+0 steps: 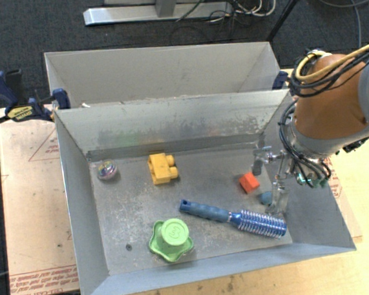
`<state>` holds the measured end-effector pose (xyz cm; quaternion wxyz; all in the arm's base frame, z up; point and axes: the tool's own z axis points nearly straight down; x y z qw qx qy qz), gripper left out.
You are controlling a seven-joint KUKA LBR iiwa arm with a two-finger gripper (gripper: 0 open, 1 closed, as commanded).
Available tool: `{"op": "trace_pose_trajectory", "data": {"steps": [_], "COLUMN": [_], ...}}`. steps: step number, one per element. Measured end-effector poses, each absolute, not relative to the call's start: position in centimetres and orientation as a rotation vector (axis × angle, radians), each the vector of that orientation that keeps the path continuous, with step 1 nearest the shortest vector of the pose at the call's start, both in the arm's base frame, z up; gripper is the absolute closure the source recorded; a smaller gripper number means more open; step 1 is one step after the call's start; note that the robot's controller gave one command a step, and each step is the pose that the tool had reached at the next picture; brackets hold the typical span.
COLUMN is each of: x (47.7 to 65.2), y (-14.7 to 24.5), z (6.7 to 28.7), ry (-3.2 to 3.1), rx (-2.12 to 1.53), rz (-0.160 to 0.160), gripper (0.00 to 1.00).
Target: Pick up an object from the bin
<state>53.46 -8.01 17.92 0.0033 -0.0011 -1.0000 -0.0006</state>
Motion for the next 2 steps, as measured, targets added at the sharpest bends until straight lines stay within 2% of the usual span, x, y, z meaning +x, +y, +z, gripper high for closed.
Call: {"op": "trace_pose_trajectory", "data": {"steps": [1, 2], "x": [49.6, 49.76], "y": [-5.26, -5.34], "z": [6.64, 6.98], "ry": [-3.133, -3.136], "rx": [0.21, 0.214], "rz": [-0.004, -0.001], "gripper": [0.0, 1.0]}}
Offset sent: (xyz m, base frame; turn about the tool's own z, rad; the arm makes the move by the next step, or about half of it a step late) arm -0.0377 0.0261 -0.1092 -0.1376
